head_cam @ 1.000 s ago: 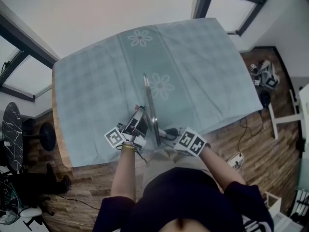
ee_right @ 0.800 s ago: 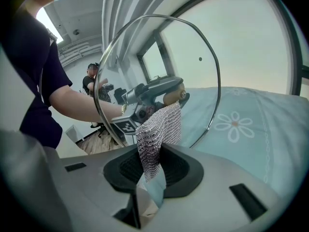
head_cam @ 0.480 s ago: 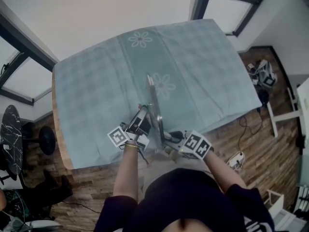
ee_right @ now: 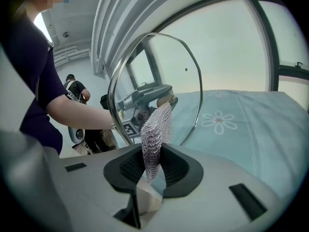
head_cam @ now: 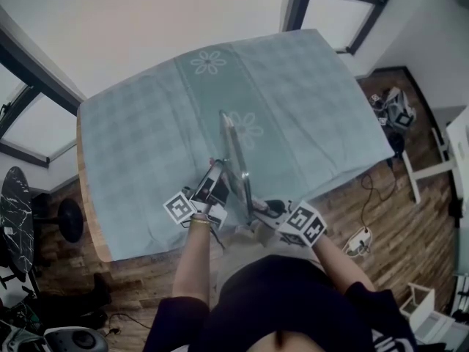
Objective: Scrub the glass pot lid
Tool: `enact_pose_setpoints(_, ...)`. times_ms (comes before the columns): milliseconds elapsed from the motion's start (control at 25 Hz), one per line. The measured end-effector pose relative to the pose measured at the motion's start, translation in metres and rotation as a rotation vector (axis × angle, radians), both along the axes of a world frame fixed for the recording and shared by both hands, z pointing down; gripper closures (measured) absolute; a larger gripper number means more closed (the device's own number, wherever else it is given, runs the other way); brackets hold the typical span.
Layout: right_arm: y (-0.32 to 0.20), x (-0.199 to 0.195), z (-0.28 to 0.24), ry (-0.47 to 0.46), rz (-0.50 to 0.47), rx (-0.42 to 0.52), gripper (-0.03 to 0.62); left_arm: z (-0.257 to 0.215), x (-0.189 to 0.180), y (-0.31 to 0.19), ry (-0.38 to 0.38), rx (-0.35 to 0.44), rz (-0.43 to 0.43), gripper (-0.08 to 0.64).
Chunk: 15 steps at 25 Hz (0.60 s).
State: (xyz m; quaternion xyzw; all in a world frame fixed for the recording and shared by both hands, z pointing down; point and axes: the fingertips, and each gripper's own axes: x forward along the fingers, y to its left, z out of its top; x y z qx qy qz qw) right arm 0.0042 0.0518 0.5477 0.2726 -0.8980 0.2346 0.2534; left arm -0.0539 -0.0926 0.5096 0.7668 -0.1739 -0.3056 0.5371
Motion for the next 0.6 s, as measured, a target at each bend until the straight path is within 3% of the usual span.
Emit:
enact_pose_setpoints(200, -0.001, 0.011, -0.009, -0.027, 0.09, 0.021, 0.512, -0.006, -0.004, 0.01, -0.047, 0.013, 0.001, 0.391)
enact_pose_setpoints(440, -0.009, 0.031, -0.019, -0.069, 0.225, 0.04, 0.512, -0.015, -0.022, 0.016, -0.17, 0.062, -0.007, 0.391)
enact_pose_setpoints(600, -0.02, 0.052, -0.022, -0.082, 0.332, 0.038, 0.512, -0.009, -0.03, 0.016, -0.336, 0.1, -0.02, 0.391)
